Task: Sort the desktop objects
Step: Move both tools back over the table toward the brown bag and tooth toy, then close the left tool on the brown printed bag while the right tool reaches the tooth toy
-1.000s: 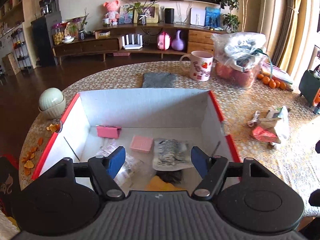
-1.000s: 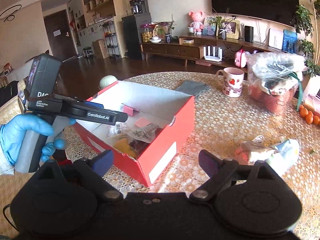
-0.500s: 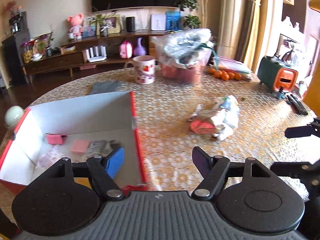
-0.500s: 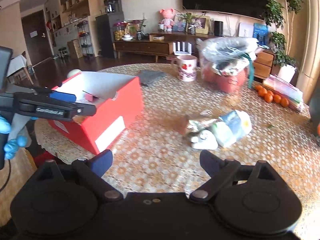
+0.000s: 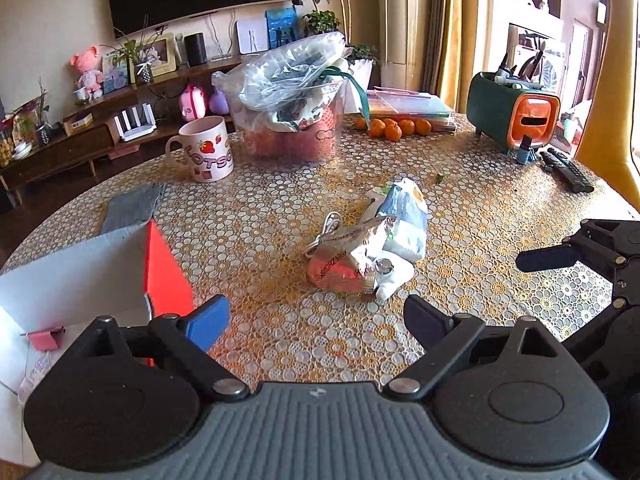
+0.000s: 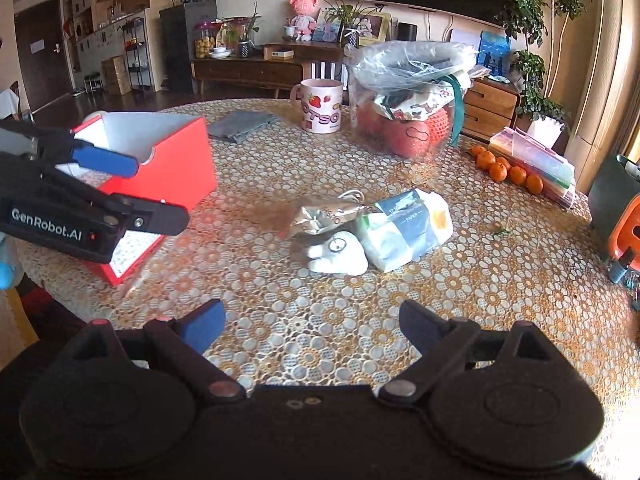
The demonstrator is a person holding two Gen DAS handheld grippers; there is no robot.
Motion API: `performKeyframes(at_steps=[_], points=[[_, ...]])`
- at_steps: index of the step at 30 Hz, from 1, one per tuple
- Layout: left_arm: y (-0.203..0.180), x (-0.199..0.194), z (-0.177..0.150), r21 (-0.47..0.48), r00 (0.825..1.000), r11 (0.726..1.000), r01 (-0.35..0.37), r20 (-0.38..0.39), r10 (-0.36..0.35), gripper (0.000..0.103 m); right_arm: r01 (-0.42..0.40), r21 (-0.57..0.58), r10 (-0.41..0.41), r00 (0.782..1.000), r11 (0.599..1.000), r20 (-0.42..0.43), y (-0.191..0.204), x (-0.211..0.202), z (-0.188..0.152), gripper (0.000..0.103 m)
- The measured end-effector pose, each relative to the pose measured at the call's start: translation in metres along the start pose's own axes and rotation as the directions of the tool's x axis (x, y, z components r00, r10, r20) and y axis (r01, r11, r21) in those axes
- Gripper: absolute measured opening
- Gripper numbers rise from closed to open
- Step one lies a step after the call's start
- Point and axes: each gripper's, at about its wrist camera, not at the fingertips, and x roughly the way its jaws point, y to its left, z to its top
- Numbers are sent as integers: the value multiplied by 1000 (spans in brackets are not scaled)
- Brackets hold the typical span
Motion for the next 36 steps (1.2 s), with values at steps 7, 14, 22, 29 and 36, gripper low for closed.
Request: performKeyframes(at_steps=[7, 14, 22, 29, 36], points=[[-10, 53, 31, 60, 997, 998, 31, -72, -27, 101, 7, 2, -7, 1000, 1000, -27, -13, 33, 6, 93], [-11, 102, 49, 26, 984, 996, 81, -164, -76, 101, 11, -8, -11, 999, 1000, -47, -18, 62, 13, 92], [-11, 144, 57, -7, 962, 994, 110, -252, -109, 101, 12, -2, -12, 998, 1000, -60, -20, 89, 20, 89], [-7, 167, 57, -7, 950, 994, 108, -295, -106, 101, 20, 12, -19, 998, 1000, -68, -19, 110, 24, 88], [2, 184, 56, -69, 937, 989, 129, -319, -144, 101, 41, 9, -40, 997, 999, -68, -18, 124, 25, 88]])
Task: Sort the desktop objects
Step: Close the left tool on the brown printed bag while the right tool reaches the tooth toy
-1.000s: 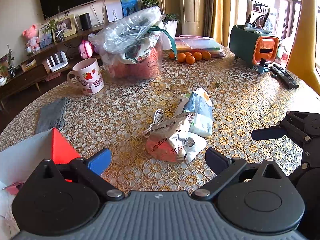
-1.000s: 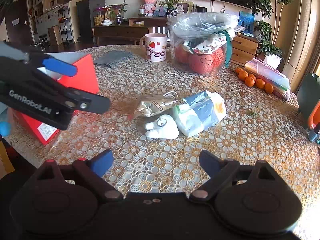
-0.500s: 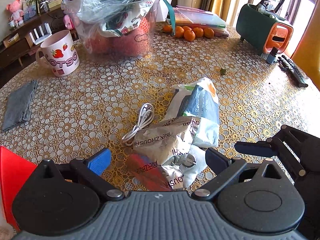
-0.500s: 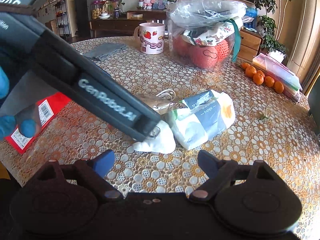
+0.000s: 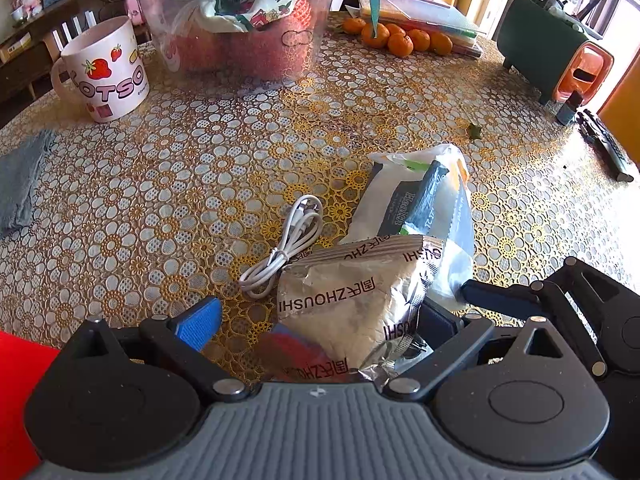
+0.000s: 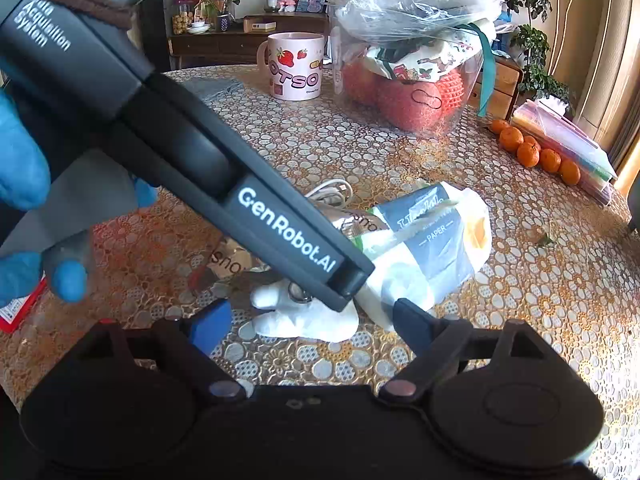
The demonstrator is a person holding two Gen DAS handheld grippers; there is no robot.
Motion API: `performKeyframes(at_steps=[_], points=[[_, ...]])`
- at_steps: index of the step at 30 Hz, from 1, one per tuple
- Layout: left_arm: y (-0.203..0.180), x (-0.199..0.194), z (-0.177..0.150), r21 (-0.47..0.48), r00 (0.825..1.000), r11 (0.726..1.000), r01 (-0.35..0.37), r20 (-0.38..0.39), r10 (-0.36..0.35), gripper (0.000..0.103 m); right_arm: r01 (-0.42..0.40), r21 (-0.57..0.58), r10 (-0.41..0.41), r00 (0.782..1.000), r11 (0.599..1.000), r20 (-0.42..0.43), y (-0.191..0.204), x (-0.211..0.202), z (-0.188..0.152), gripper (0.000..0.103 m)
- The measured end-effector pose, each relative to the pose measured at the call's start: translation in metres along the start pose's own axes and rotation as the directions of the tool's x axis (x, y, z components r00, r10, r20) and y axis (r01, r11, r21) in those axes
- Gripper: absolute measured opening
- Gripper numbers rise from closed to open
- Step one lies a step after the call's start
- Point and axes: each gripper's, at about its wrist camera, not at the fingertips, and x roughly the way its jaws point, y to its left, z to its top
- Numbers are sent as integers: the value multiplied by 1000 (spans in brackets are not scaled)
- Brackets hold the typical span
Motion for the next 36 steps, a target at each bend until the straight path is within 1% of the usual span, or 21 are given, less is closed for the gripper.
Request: performKeyframes(at_steps=[5, 7, 8, 10, 12, 13, 14, 16, 17, 19, 21, 23, 26, 28, 30, 36], points=[[3, 4, 1, -19, 1000, 1000, 24, -6, -24, 101, 17, 5, -17, 1000, 1000, 1, -1, 4, 2, 87], [3, 4, 0, -16, 1000, 999, 28, -4, -28, 101, 28, 0, -28, 1000, 1000, 1, -1, 5, 2, 84], [3, 4, 0, -15, 1000, 999, 29, -1, -29, 101, 34, -3, -34, 999, 999, 1, -1, 5, 2, 79], [3, 3, -1, -12, 1000, 1000, 27, 7, -27, 99, 37, -3, -36, 999, 999, 3, -1, 4, 2, 77], [4, 1, -2, -19, 999, 999, 39, 12, -39, 94, 36, -3, -36, 999, 999, 3, -1, 3, 2, 73], [3, 0, -2, -23, 999, 999, 46, 13, -45, 88, 36, -8, -36, 999, 999, 3, 0, 3, 1, 72], [3, -2, -2, -25, 998, 998, 54, 16, -53, 80, 38, -14, -38, 999, 999, 5, 2, 2, 1, 69], [1, -6, -3, -23, 997, 997, 68, 21, -68, 70, 35, -22, -35, 999, 999, 6, 4, 0, 1, 62], [-1, -8, -3, -19, 998, 998, 63, 24, -62, 66, 36, -24, -36, 999, 999, 8, 5, -1, 1, 59], [-2, -12, -6, -13, 998, 998, 54, 32, -54, 61, 31, -23, -30, 1000, 999, 8, 7, -4, 2, 54], [0, -16, -9, -22, 998, 998, 60, 33, -59, 59, 22, -18, -21, 1000, 1000, 9, 8, -8, 2, 48], [1, -18, -12, -19, 998, 998, 58, 33, -58, 56, 18, -14, -18, 1000, 1000, 7, 8, -10, 1, 46], [2, -23, -18, -16, 998, 999, 45, 36, -45, 53, 19, -14, -19, 1000, 1000, 11, 8, -14, -2, 44], [4, -27, -21, -23, 998, 999, 40, 41, -39, 53, 17, -11, -17, 1000, 1000, 14, 7, -18, -3, 40], [6, -32, -26, -27, 998, 998, 47, 47, -46, 51, 14, -7, -14, 1000, 1000, 20, 7, -24, -3, 33], [6, -47, -42, -35, 998, 999, 39, 53, -37, 50, 17, -20, -16, 1000, 1000, 8, 10, -36, -11, 30]])
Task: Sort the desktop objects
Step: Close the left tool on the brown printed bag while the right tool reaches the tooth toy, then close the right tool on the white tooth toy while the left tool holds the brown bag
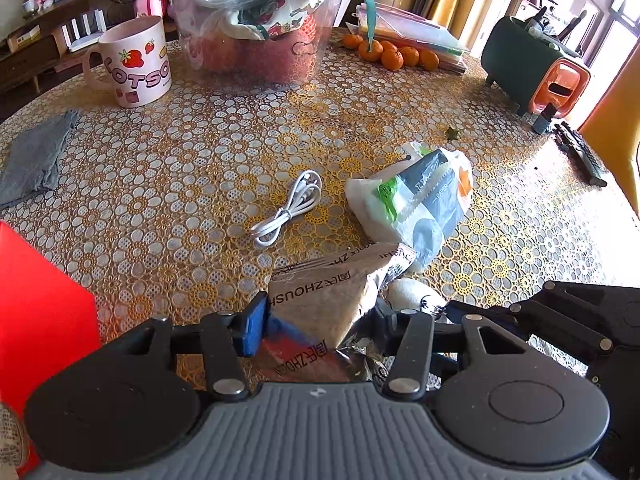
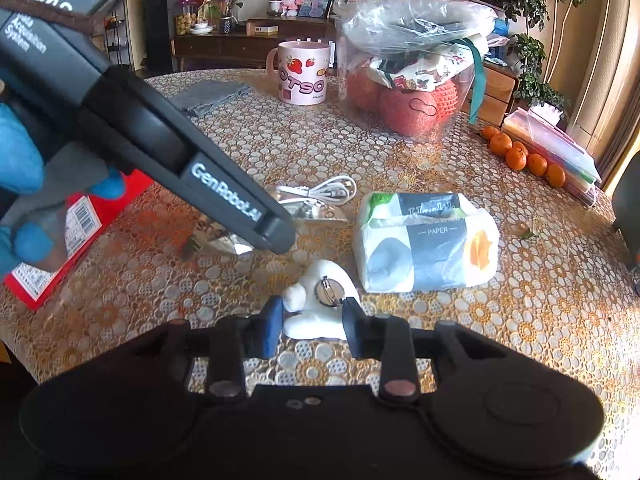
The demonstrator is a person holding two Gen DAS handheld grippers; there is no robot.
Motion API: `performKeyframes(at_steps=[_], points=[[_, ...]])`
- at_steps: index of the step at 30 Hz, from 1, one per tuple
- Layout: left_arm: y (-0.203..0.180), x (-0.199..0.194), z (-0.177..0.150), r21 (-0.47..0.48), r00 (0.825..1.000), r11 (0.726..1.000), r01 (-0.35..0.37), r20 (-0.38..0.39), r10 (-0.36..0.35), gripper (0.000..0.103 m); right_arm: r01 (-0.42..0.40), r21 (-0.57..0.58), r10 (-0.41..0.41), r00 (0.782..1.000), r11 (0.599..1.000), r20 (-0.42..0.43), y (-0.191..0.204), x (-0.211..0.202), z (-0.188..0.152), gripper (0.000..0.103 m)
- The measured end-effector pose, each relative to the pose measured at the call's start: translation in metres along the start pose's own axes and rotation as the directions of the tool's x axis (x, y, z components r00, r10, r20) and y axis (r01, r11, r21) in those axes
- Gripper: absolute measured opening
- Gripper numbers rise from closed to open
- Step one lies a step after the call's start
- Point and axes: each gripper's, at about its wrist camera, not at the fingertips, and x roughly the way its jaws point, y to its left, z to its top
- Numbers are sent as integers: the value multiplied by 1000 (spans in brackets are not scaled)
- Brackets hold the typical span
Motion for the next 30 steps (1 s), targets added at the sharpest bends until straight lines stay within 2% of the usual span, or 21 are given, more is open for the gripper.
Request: performKeyframes(at_steps=[4, 6, 13, 16, 19, 20, 21, 30], points=[[0, -16, -11, -9, 1000, 1000, 3, 7, -3, 50, -4, 6, 3, 1000, 1000, 7, 1, -11, -5, 29], [0, -25, -16, -15, 1000, 1000, 15, 13, -15, 50, -8, 3, 8, 1000, 1000, 10, 1, -18, -8, 10], [1, -52, -37, -31, 999, 999, 35, 31, -34, 50, 1, -14, -1, 1000, 1000, 3, 5, -39, -16, 7], [3, -58, -47, -36, 999, 999, 36, 30, -35, 50, 4, -10, -4, 1000, 1000, 1, 3, -42, -19, 18], [4, -62, -55, -38, 999, 999, 33, 26, -32, 50, -1, -5, 1, 1000, 1000, -11, 4, -41, -19, 42], [4, -62, -56, -38, 999, 999, 32, 25, -31, 50, -4, -3, 4, 1000, 1000, -12, 5, -40, -19, 56], [4, -62, -58, -39, 999, 999, 31, 25, -30, 50, -6, 3, 6, 1000, 1000, -5, 5, -39, -19, 66], [9, -64, -61, -51, 999, 998, 23, 26, -22, 50, 12, 43, -11, 1000, 999, -24, 7, -8, -8, 67]])
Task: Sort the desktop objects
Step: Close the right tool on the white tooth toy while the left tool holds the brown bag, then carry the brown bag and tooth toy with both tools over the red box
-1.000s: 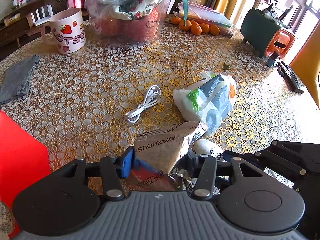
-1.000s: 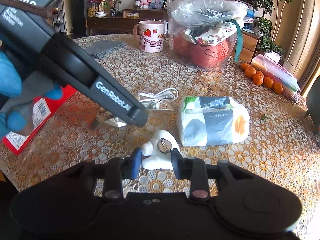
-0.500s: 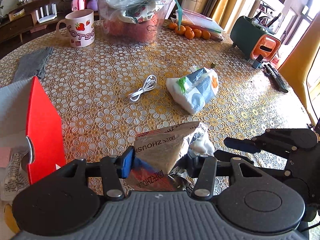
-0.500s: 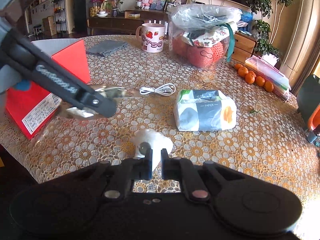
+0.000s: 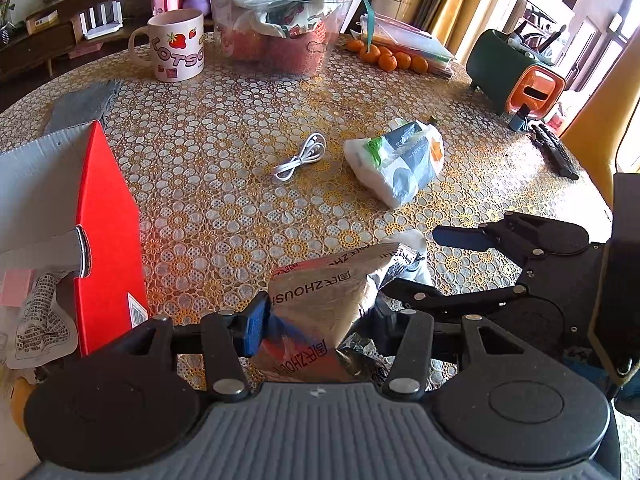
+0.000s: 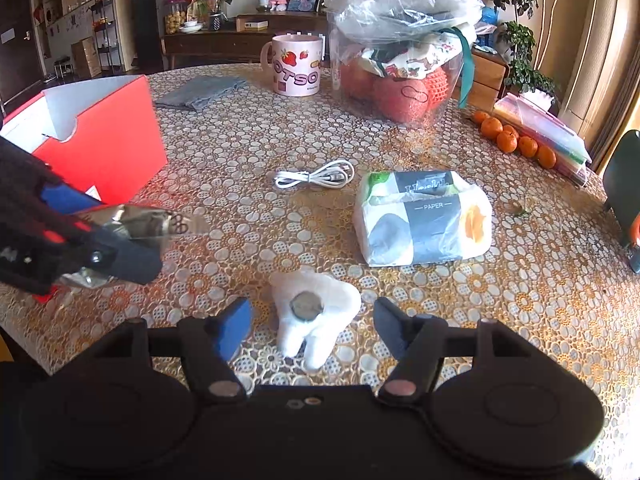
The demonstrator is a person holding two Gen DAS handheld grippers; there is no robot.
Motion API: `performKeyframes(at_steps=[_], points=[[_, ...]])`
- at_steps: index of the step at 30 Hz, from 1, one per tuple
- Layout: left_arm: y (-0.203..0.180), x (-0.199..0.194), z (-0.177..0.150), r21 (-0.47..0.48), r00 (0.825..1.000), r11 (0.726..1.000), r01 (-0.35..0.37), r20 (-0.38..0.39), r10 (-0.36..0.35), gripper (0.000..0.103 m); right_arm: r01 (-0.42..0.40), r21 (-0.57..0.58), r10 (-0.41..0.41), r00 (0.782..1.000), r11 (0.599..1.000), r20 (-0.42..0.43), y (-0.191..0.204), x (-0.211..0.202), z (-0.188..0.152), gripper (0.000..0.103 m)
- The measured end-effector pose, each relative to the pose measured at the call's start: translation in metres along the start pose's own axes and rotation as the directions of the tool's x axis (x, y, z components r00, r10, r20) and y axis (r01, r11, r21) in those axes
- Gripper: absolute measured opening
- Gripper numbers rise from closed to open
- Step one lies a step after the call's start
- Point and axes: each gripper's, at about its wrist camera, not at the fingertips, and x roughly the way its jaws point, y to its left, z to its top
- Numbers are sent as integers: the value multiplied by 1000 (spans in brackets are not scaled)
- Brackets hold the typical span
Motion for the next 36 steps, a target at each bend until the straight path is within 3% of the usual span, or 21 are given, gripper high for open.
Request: performKeyframes(at_steps=[4, 8, 12, 25, 36], points=[[0, 0, -1, 3, 1000, 1000, 3, 0, -3, 50, 8, 9, -7, 1000, 1000, -16, 2, 11, 2, 63], [0, 0, -1, 2, 1000, 1000, 5, 2, -5, 50, 19, 15, -18, 999, 1000, -28, 3, 16, 4, 50], [0, -4, -1, 2, 1000, 1000, 6, 10, -6, 50, 13, 34, -12, 1000, 999, -25, 1, 12, 5, 46], [3, -57, -9, 2, 997, 1000, 8, 72, -8, 50, -41, 9, 41, 998, 999, 39, 18, -54, 23, 45], [40, -118, -20, -25, 988, 998, -59, 139, 62, 50, -101, -92, 110, 989, 991, 102, 67, -96, 55, 45]])
